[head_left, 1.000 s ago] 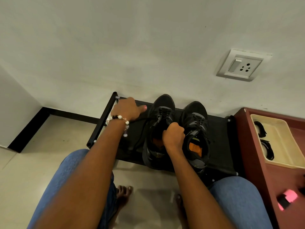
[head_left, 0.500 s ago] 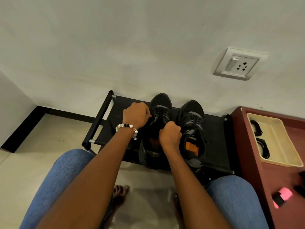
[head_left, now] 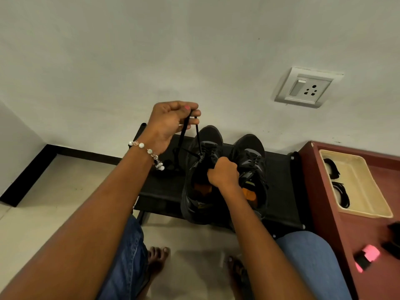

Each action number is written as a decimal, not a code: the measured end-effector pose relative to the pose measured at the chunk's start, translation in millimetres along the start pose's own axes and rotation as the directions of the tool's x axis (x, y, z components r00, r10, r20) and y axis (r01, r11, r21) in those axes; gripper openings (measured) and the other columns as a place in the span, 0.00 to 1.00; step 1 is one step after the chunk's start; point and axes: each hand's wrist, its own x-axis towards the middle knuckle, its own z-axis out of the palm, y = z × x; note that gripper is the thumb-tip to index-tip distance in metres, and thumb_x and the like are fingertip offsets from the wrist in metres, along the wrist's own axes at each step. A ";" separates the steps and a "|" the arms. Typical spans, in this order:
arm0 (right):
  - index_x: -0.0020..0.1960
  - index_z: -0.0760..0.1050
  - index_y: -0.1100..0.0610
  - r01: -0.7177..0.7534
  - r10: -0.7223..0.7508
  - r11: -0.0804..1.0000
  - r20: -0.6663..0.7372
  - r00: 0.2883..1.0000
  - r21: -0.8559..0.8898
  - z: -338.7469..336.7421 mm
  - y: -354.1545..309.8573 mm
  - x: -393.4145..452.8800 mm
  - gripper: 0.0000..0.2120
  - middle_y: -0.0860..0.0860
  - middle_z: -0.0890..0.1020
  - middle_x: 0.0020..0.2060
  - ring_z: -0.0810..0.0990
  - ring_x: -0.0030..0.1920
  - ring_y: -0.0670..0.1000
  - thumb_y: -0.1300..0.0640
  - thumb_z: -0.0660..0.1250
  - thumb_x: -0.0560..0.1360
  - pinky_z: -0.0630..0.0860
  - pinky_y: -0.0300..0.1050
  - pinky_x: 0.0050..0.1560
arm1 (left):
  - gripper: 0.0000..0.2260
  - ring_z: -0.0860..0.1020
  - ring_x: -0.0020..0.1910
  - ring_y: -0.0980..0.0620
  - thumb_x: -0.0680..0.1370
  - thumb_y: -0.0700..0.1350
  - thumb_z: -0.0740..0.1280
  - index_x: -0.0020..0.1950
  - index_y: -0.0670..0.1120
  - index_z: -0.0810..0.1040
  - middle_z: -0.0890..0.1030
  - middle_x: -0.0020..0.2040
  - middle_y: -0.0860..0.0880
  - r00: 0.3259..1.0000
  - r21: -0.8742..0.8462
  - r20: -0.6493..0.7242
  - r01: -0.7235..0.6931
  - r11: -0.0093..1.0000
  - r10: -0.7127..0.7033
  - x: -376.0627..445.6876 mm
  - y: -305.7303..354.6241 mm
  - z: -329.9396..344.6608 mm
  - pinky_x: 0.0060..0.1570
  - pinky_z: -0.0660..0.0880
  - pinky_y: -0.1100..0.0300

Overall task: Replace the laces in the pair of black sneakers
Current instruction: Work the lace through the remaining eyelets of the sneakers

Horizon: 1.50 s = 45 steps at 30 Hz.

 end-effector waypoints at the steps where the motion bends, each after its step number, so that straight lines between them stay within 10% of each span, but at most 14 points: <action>1: 0.56 0.72 0.63 0.019 -0.019 1.000 0.011 1.000 -0.017 -7.8 -3.3 -0.6 0.12 0.59 0.78 0.52 0.78 0.51 0.61 0.56 0.66 0.78 0.70 0.47 0.42 | 0.09 0.84 0.45 0.47 0.81 0.39 0.62 0.52 0.43 0.82 0.85 0.47 0.45 1.000 -0.016 0.011 -0.026 1.000 0.026 -0.9 4.7 -0.5 0.52 0.78 0.54; 8: 0.54 0.80 0.60 0.410 -0.337 0.849 -0.256 0.906 0.335 -38.8 -37.0 -17.4 0.10 0.52 0.83 0.46 0.81 0.46 0.48 0.56 0.70 0.77 0.76 0.34 0.45 | 0.10 0.82 0.39 0.51 0.80 0.35 0.63 0.57 0.42 0.82 0.85 0.49 0.45 0.951 0.115 0.061 -0.307 0.945 0.302 -5.9 26.6 -8.3 0.43 0.78 0.58; 15: 0.59 0.80 0.58 0.363 -0.359 0.619 -0.159 0.920 0.696 -17.4 -52.8 -23.1 0.14 0.50 0.84 0.52 0.82 0.54 0.47 0.57 0.73 0.74 0.77 0.42 0.59 | 0.12 0.84 0.44 0.44 0.77 0.32 0.66 0.59 0.39 0.80 0.84 0.53 0.44 0.969 0.025 0.119 -0.219 0.975 0.214 -9.6 21.9 -2.5 0.43 0.80 0.54; 19: 0.56 0.81 0.57 0.272 -0.322 0.753 -0.024 0.946 0.599 1.2 -42.3 -14.4 0.10 0.51 0.84 0.51 0.81 0.54 0.47 0.63 0.70 0.76 0.76 0.46 0.62 | 0.13 0.83 0.45 0.47 0.76 0.31 0.67 0.60 0.39 0.80 0.84 0.53 0.43 0.988 -0.174 -0.001 -0.152 0.973 0.154 -5.5 21.1 -7.3 0.43 0.79 0.58; 26: 0.75 0.63 0.59 0.345 -0.449 0.851 0.207 0.870 0.395 14.8 -40.2 -12.1 0.35 0.55 0.72 0.70 0.71 0.70 0.52 0.71 0.71 0.72 0.70 0.48 0.70 | 0.12 0.83 0.52 0.43 0.78 0.28 0.61 0.60 0.34 0.77 0.81 0.57 0.37 0.994 -0.541 -0.105 -0.027 0.841 -0.035 6.9 18.8 -25.2 0.50 0.80 0.55; 34: 0.58 0.78 0.60 0.098 -0.391 0.380 0.064 0.918 0.920 -16.7 -53.4 -23.3 0.11 0.53 0.85 0.45 0.83 0.48 0.51 0.62 0.70 0.75 0.77 0.46 0.54 | 0.14 0.81 0.58 0.44 0.82 0.35 0.55 0.65 0.33 0.72 0.79 0.62 0.37 0.971 -0.544 0.158 0.235 0.805 -0.177 4.4 18.8 -14.0 0.62 0.75 0.52; 45: 0.50 0.81 0.64 0.048 -0.265 0.369 0.056 0.963 0.928 -82.1 -29.2 -16.7 0.10 0.51 0.77 0.30 0.73 0.29 0.47 0.56 0.67 0.79 0.77 0.43 0.37 | 0.08 0.74 0.44 0.51 0.79 0.34 0.60 0.53 0.43 0.75 0.75 0.46 0.48 0.946 -0.542 -0.162 0.153 0.826 -0.282 34.0 -12.8 -38.9 0.52 0.75 0.57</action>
